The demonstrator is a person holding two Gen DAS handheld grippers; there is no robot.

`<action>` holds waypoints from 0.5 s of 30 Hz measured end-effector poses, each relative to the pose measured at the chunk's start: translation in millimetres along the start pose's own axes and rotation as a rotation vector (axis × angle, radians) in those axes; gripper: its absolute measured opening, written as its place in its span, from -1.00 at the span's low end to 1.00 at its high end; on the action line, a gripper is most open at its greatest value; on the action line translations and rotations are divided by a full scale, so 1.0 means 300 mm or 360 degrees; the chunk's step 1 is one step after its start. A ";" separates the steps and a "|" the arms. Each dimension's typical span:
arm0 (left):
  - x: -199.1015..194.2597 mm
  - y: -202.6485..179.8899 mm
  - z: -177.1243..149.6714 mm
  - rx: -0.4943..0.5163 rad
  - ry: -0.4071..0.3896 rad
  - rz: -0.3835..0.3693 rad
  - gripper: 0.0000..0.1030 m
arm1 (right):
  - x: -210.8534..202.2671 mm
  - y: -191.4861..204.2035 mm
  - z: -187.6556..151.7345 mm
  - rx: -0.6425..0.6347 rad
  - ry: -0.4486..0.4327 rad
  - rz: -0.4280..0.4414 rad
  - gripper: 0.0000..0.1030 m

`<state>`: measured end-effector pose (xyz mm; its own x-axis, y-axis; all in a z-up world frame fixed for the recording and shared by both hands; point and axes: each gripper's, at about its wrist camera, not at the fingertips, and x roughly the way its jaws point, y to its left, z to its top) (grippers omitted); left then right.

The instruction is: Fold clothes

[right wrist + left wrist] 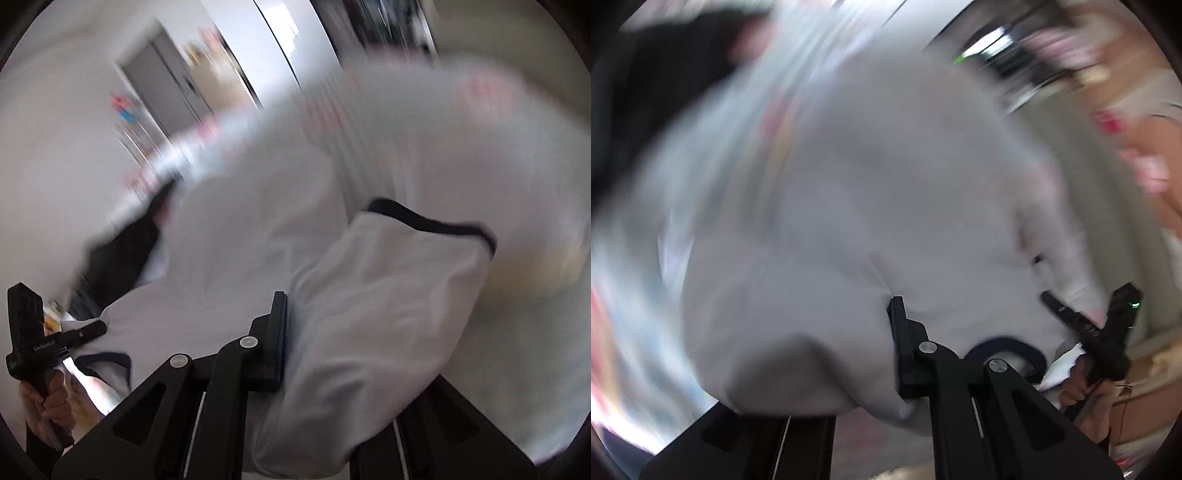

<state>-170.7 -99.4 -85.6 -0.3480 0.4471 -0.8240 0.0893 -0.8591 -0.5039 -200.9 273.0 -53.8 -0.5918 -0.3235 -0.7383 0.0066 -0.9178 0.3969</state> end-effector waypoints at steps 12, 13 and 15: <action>-0.027 0.148 -0.162 -0.0130 -0.0004 -0.0066 -0.45 | 0.004 -0.189 -0.306 0.0082 0.0229 -0.0064 -0.40; -0.055 0.126 -0.166 -0.0118 -0.0015 -0.0071 -0.45 | -0.018 -0.186 -0.315 0.0082 0.0229 -0.0065 -0.40; -0.113 0.080 -0.172 -0.0092 -0.0039 -0.0085 -0.45 | -0.062 -0.181 -0.332 0.0087 0.0230 -0.0063 -0.39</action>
<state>-108.6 -122.3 -83.2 -0.3767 0.4851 -0.7892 0.1233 -0.8181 -0.5617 -109.8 305.9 -115.9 -0.4685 -0.3204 -0.8233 -0.0609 -0.9180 0.3919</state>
